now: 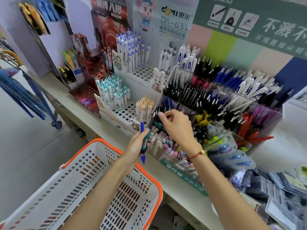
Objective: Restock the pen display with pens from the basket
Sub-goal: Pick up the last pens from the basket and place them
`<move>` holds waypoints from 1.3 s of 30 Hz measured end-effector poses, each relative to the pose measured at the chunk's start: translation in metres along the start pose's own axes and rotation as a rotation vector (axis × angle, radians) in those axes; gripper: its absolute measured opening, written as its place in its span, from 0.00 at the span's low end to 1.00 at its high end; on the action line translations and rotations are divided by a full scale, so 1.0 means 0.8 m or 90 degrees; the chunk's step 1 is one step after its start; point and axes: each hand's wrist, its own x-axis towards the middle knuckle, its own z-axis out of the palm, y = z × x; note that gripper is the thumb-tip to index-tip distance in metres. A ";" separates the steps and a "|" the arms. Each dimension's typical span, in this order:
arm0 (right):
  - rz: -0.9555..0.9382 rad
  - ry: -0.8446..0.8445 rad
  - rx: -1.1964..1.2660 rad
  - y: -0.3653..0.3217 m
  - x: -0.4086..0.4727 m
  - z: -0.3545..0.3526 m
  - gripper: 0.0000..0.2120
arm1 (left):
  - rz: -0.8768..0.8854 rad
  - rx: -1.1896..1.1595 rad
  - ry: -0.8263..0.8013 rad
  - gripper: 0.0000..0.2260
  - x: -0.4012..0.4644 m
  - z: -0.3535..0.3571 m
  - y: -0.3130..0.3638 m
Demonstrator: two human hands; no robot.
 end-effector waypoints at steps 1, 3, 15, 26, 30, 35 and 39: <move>0.020 -0.081 0.057 -0.002 -0.002 0.001 0.16 | 0.002 0.027 -0.011 0.10 0.000 0.003 0.000; 0.046 -0.153 0.163 0.003 -0.001 0.003 0.13 | 0.022 0.088 -0.030 0.10 0.001 0.007 -0.002; -0.046 0.050 -0.151 0.031 0.030 0.026 0.11 | 0.078 0.057 0.062 0.10 0.007 -0.017 0.002; 0.016 -0.004 -0.048 0.026 0.015 -0.014 0.11 | 0.093 -0.014 -0.078 0.15 -0.001 0.018 0.022; -0.003 -0.064 0.232 0.021 -0.022 -0.055 0.10 | 0.067 0.116 -0.136 0.14 0.007 0.057 0.022; -0.036 0.081 0.286 0.042 -0.035 -0.105 0.10 | 0.157 0.270 -0.218 0.10 0.017 0.124 0.031; 0.032 0.245 0.426 0.067 -0.030 -0.153 0.09 | 0.292 0.367 -0.257 0.08 0.017 0.155 0.039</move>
